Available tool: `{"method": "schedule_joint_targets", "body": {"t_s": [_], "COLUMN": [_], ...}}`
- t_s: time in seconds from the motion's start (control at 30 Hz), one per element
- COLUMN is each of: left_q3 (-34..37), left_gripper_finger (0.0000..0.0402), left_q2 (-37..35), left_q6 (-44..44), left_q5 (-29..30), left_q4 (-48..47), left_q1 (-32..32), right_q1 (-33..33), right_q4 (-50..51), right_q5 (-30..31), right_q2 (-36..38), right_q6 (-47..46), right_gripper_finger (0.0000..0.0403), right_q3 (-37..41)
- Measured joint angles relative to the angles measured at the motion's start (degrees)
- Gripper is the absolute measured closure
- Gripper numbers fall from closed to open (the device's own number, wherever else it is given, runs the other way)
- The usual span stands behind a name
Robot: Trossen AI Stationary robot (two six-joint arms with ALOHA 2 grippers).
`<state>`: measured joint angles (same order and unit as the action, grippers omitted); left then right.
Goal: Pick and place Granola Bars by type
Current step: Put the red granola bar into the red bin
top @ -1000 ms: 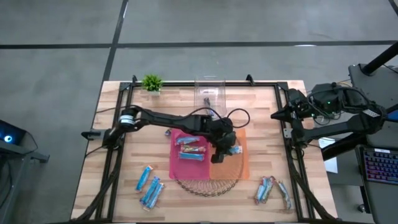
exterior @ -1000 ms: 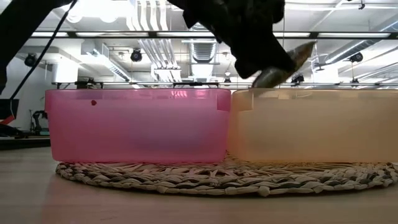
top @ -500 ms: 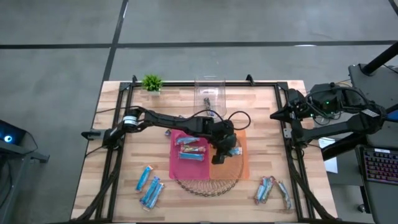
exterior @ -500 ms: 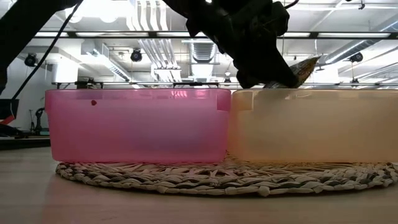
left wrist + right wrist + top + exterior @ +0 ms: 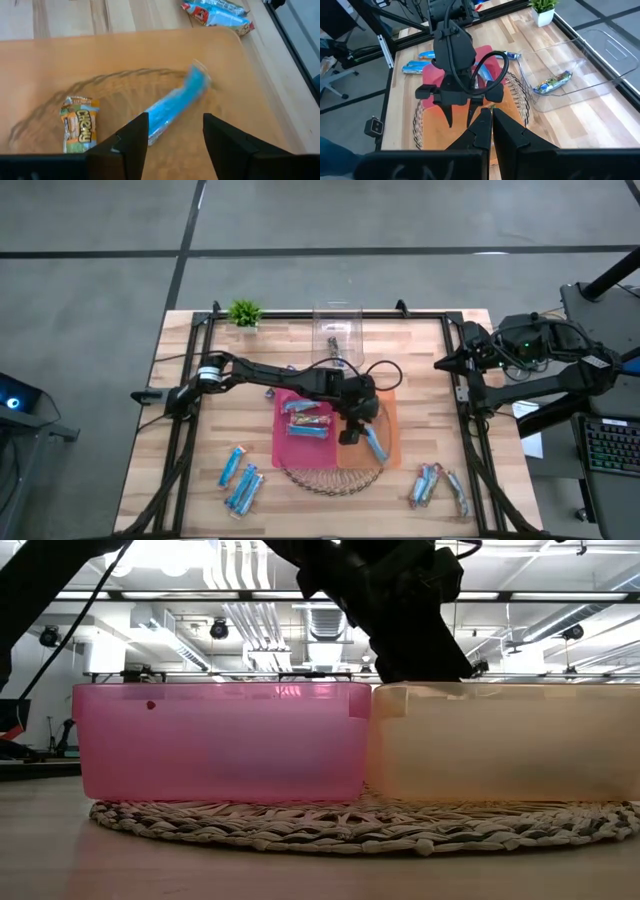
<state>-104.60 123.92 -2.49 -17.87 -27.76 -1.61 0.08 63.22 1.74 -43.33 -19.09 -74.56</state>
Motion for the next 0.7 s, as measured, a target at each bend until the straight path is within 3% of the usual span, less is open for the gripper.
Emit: {"method": "schedule_joint_targets", "body": {"t_s": [0.33, 0.7], "left_q3": [0.0, -0.1], "left_gripper_finger": [0.0245, 0.0393], "left_q2": [-1.1, -10.3], "left_q6": [0.9, 0.9], "left_q5": [0.0, -0.2], "left_q4": [-4.7, -7.2], "left_q1": [0.0, -0.1], "right_q1": [0.0, 0.0], "right_q4": [0.0, -0.2], "right_q5": [0.0, 0.5], "right_q2": [0.0, -0.8], "right_q6": [0.2, 2.0], "right_gripper_finger": [0.0394, 0.0394], "right_q3": [0.0, 0.0]}}
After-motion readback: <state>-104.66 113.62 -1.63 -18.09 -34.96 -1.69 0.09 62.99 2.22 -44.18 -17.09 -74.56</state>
